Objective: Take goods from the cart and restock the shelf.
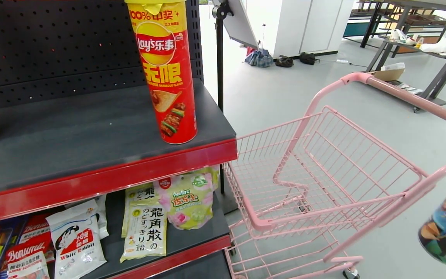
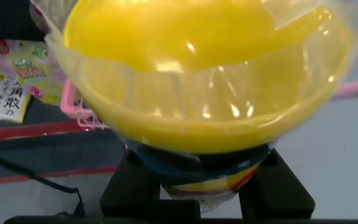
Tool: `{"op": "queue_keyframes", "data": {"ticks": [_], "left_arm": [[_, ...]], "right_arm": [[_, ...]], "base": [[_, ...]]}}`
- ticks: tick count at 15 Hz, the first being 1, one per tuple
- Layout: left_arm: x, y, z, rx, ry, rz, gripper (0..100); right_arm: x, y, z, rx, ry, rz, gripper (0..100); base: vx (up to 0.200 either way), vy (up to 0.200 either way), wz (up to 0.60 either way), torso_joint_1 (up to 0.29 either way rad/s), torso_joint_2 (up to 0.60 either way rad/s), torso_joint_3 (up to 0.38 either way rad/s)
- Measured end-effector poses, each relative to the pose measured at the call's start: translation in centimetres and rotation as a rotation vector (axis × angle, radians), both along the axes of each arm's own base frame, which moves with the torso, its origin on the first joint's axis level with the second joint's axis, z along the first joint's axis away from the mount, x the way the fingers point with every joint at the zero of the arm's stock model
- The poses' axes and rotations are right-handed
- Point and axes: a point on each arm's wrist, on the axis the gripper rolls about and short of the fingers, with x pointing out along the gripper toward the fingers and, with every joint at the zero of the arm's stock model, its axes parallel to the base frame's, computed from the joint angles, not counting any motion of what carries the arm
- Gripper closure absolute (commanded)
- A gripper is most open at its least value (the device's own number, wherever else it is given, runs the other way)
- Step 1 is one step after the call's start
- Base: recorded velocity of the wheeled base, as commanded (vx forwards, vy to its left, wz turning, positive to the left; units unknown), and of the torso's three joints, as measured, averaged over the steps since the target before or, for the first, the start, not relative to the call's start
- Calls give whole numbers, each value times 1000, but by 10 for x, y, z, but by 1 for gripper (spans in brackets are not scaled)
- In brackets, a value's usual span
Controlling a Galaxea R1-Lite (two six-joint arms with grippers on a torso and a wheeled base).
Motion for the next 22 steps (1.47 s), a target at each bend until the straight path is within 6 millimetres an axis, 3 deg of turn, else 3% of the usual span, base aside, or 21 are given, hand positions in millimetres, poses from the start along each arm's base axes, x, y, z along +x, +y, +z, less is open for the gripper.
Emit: {"op": "queue_keyframes", "data": {"ticks": [3, 7, 18, 22], "left_arm": [[0, 0, 0, 2, 0, 0, 0], [0, 0, 0, 2, 0, 0, 0], [0, 0, 0, 2, 0, -1, 0], [0, 0, 0, 2, 0, -1, 0]], "right_arm": [[-33, -6, -11, 6, -43, -23, 100], [-46, -8, -12, 14, -96, -26, 100], [-36, -6, -12, 9, -66, -12, 100], [-31, -5, -12, 5, -44, -12, 100]], "base": [[0, 0, 0, 106, -370, -261], [0, 0, 0, 169, -532, -351], [0, 0, 0, 186, -487, -303], [0, 0, 600, 13, -33, -18]]}}
